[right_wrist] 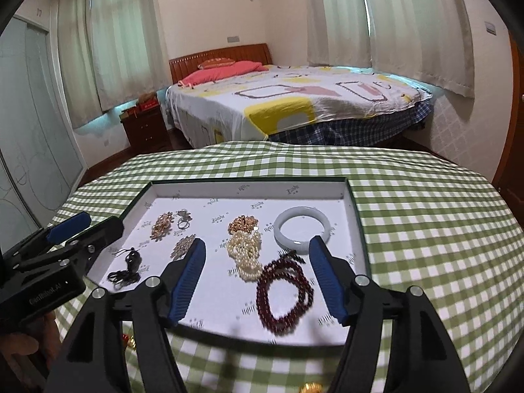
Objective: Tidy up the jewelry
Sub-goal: 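Withdraw both grippers from the tray toward the red charms, then grasp the red tassel with gold coin with the right gripper, then grasp the red flower charm with the left gripper while the right gripper holds the tassel, then carry the red flower charm and red tassel over the tray with both grippers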
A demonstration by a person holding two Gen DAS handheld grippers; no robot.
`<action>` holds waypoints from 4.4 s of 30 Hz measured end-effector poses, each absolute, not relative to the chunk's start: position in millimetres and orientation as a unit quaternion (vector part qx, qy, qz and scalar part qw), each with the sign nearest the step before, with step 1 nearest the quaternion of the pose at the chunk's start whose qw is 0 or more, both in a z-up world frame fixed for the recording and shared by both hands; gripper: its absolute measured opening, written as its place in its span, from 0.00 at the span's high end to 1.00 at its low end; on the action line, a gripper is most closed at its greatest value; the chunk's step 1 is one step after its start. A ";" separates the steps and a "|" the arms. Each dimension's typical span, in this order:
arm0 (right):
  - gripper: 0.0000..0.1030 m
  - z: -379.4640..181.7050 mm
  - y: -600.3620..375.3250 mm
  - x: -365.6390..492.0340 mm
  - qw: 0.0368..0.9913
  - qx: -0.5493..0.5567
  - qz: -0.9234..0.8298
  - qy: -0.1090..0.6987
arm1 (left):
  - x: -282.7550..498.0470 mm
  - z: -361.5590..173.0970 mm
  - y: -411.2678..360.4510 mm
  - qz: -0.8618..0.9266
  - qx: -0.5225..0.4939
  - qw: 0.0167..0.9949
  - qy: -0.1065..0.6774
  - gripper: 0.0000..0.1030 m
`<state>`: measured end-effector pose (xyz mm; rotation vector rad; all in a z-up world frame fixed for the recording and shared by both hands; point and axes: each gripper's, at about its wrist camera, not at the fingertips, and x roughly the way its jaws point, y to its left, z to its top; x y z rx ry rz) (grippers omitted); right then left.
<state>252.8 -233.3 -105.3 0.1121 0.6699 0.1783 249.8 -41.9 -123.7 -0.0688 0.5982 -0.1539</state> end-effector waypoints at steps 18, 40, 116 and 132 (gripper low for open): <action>0.37 -152.1 -258.5 178.7 0.936 0.050 0.045 0.347 | 171.4 -149.7 -27.9 -0.052 -0.035 0.957 0.283 0.23; 0.67 -178.5 -261.3 177.5 0.919 0.046 0.034 0.391 | 165.7 -185.5 -28.8 -0.057 -0.039 0.940 0.335 0.23; 0.87 -149.4 -240.8 164.9 0.931 0.055 0.088 0.350 | 161.5 -168.0 -39.1 -0.107 -0.028 0.937 0.331 0.87; 0.87 -98.1 -233.8 166.5 0.951 0.051 0.099 0.290 | 161.9 -116.3 -42.3 -0.121 -0.034 0.953 0.277 0.87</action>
